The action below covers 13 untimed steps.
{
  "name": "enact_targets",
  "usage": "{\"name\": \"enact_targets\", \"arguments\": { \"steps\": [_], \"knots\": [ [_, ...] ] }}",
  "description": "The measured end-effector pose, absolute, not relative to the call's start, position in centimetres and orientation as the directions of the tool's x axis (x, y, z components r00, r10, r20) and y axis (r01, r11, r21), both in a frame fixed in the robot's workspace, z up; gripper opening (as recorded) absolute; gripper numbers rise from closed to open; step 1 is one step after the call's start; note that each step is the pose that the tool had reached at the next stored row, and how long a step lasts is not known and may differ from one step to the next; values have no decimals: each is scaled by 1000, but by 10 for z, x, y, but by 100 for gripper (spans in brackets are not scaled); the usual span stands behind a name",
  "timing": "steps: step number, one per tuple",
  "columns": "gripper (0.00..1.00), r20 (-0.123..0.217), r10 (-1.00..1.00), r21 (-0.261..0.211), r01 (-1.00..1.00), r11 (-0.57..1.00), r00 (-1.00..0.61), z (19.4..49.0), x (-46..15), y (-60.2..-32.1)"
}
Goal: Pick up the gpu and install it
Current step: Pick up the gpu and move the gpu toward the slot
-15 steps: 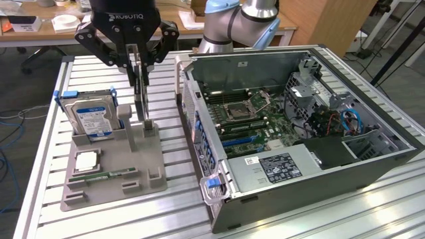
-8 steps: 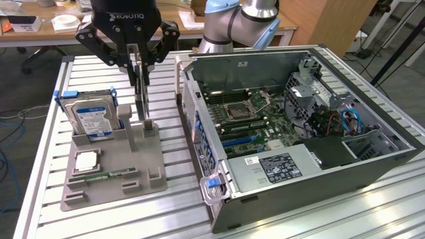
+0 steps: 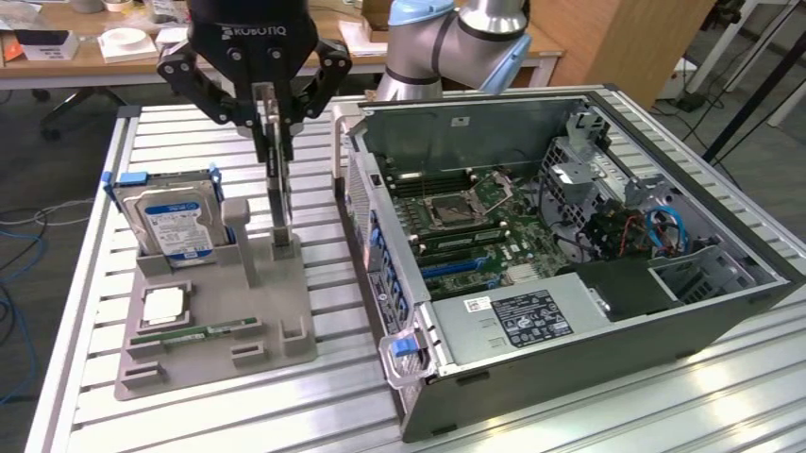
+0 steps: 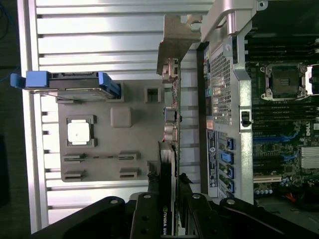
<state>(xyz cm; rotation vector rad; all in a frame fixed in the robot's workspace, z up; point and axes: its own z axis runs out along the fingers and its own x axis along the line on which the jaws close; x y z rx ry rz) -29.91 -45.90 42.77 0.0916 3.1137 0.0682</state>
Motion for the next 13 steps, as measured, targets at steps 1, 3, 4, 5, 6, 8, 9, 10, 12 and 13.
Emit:
{"name": "enact_targets", "arguments": {
  "steps": [1,3,4,5,6,8,9,10,12,13],
  "knots": [
    [26,-24,59,45,58,997,-998,428,-298,-459],
    [26,-24,59,45,58,997,-998,428,-297,-459],
    [26,-24,59,44,58,997,-998,428,-296,-459],
    [26,-24,59,44,58,997,-998,428,-296,-459],
    [26,-24,59,44,58,997,-998,428,-296,-459],
    [26,-24,59,45,58,997,-998,428,-295,-459],
    [26,-24,59,45,58,997,-998,428,-295,-459],
    [26,-24,59,44,58,997,-998,428,-295,-459],
    [26,-24,59,44,58,997,-998,428,-295,-459],
    [26,-24,59,44,58,997,-998,428,-295,-459]
  ]
}}
